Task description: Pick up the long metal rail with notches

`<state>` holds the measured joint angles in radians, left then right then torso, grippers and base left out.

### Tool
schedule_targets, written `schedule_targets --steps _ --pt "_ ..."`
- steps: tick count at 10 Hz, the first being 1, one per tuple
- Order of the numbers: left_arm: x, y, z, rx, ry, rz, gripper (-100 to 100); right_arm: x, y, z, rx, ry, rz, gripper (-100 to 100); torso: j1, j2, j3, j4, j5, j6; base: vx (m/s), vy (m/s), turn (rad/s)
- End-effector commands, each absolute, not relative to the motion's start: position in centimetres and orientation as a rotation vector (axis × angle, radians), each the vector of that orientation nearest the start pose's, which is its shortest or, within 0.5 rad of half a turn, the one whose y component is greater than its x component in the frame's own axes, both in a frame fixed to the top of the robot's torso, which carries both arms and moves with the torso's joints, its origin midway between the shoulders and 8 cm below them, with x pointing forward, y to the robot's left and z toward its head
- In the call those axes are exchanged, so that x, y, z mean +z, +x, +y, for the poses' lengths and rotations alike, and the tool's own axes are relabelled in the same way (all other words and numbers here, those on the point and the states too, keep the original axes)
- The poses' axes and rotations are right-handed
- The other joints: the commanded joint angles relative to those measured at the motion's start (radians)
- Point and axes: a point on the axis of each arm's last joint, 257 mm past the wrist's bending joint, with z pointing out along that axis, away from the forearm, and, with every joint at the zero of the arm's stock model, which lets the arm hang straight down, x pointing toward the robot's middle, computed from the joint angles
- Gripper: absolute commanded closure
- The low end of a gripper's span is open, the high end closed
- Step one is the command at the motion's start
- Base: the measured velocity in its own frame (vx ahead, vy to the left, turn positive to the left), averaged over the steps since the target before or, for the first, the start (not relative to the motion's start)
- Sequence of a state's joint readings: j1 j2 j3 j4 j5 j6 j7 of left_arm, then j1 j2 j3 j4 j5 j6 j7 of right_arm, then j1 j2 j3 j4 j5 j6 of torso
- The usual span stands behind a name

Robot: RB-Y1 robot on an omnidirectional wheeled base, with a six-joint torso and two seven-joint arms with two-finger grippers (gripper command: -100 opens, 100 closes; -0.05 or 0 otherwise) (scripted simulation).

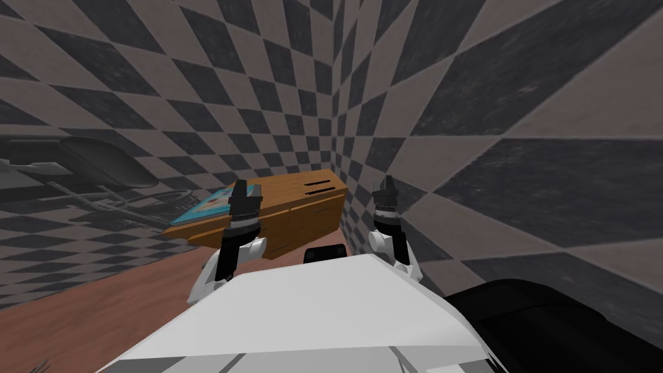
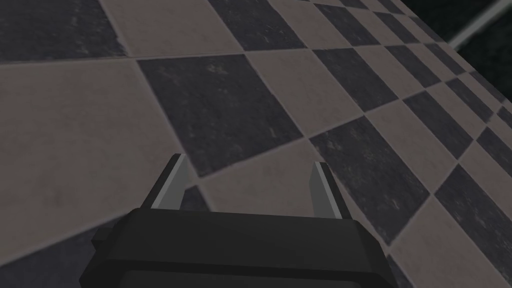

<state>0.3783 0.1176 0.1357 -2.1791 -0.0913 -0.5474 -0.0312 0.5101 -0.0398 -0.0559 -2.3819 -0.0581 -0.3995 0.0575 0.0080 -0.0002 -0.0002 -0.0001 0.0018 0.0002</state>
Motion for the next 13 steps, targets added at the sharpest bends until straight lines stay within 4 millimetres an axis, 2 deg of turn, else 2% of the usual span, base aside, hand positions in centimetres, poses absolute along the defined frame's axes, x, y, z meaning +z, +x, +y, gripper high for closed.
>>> schedule_targets --steps 1,4,5,6,7,10,11,12,13 --pt "3.9 37.4 30.4 -1.132 -0.452 0.719 -100 4.9 33.5 -29.7 1.23 0.639 0.628 0 0.0 0.0 0.0 0.0 0.0 0.0 -0.008 0.125 -0.144" --pt "4.1 39.7 32.1 -1.132 -0.493 0.739 -100 4.9 33.5 -29.7 1.23 0.639 0.628 0 -0.001 0.0 0.0 0.0 0.0 0.0 -0.007 0.098 -0.092" --pt "4.1 39.7 32.1 -1.131 -0.494 0.739 -100 4.9 33.5 -29.7 1.23 0.639 0.628 0 -0.003 0.0 0.0 0.0 0.0 0.0 -0.012 0.052 -0.065" --pt "4.4 40.8 33.1 -1.135 -0.515 0.742 -100 4.9 33.5 -29.7 1.23 0.639 0.628 0 -0.004 0.0 0.0 0.0 -0.001 0.0 -0.019 0.059 -0.133" --pt "4.3 40.9 33.1 -1.132 -0.521 0.746 -100 4.9 33.5 -29.7 1.23 0.639 0.628 0 -0.004 0.0 0.0 0.0 -0.001 0.0 -0.011 0.06 -0.058" --pt "4.8 43.5 35.4 -1.14 -0.583 0.749 -100 4.9 33.5 -29.7 1.23 0.639 0.628 0 -0.003 0.0 0.0 0.0 0.0 0.0 -0.016 0.076 -0.104" --pt "4.7 43.7 35.5 -1.136 -0.593 0.754 -100 4.9 33.5 -29.7 1.23 0.639 0.628 0 -0.003 0.0 0.0 0.0 -0.001 0.0 -0.017 0.063 -0.075" --pt "5.0 45.0 36.7 -1.143 -0.628 0.751 -100 4.9 33.5 -29.7 1.23 0.639 0.628 0 -0.004 0.0 0.0 0.0 -0.001 -0.001 -0.023 0.072 -0.145" --pt "4.8 45.2 36.8 -1.139 -0.639 0.756 -100 4.9 33.5 -29.7 1.23 0.639 0.628 0 -0.003 0.0 0.0 0.0 -0.001 0.0 -0.022 0.064 -0.079"
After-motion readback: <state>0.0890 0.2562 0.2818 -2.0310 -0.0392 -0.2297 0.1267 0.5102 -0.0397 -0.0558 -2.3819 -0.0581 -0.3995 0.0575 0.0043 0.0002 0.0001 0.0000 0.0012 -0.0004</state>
